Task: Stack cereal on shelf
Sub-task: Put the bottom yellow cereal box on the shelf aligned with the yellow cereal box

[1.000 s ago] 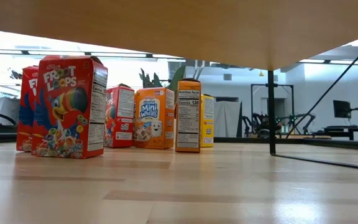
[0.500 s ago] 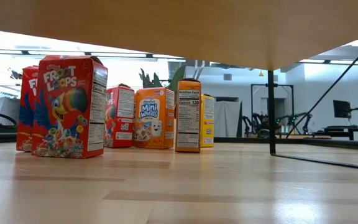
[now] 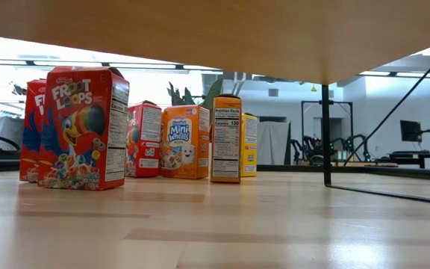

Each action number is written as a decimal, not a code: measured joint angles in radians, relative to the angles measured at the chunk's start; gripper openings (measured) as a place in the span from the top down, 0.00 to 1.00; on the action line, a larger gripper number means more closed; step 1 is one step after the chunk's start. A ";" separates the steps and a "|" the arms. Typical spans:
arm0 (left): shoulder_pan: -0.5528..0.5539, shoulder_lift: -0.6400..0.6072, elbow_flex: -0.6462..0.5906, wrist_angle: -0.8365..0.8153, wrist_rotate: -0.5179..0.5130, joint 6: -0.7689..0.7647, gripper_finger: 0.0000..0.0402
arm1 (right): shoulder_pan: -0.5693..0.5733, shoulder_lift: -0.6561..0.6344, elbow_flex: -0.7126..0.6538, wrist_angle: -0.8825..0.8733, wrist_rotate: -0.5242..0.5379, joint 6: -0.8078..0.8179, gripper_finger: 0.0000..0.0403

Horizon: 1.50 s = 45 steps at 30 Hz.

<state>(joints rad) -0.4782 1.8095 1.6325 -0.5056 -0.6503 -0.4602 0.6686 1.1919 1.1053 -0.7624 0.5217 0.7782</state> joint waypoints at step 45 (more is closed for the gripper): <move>-0.013 0.017 0.011 0.008 -0.088 -0.091 1.00 | 0.025 0.000 0.000 -0.008 -0.009 -0.001 0.37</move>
<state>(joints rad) -0.4907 1.8265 1.6432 -0.4974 -0.7387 -0.5508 0.6941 1.1919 1.1053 -0.7708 0.5129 0.7769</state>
